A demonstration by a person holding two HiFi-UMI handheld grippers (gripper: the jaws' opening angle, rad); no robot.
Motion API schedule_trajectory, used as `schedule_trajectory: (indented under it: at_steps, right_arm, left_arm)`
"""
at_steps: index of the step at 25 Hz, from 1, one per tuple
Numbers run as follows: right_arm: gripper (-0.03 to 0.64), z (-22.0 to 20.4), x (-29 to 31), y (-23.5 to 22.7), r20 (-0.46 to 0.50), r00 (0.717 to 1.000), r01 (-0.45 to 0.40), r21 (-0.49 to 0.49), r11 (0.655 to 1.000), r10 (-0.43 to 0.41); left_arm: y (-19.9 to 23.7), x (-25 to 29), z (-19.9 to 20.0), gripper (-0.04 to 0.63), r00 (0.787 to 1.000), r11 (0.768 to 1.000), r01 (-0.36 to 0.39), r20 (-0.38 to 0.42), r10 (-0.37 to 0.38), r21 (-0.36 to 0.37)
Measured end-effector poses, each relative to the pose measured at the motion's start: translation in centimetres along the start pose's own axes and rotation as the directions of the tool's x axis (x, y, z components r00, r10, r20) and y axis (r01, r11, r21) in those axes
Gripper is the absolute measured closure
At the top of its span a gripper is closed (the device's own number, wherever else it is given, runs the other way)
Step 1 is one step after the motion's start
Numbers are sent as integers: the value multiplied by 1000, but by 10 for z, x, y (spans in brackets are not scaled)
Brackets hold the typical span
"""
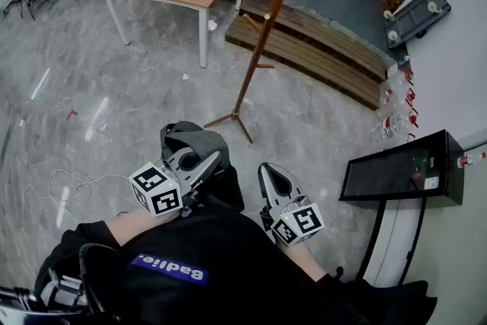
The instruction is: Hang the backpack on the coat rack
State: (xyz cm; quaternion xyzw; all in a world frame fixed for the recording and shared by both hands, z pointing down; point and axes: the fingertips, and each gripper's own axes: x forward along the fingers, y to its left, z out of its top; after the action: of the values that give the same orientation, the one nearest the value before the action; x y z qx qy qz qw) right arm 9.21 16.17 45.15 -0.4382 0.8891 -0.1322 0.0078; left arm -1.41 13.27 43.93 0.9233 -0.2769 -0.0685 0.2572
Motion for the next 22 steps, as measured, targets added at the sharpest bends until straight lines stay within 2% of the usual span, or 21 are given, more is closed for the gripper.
schedule_trajectory:
  at_steps: [11, 17, 22]
  right_arm:
    - [611, 2, -2, -7, 13, 1000, -22, 11, 1000, 22]
    - [609, -1, -8, -25, 23, 998, -53, 39, 998, 52]
    - [609, -13, -13, -48, -11, 998, -60, 63, 996, 61]
  left_arm:
    - [-1, 9, 0, 561, 1000, 1000, -18, 11, 18, -16]
    - [12, 29, 10, 561, 1000, 1000, -25, -4, 25, 19]
    - [35, 44, 35, 561, 997, 996, -77, 32, 75, 53]
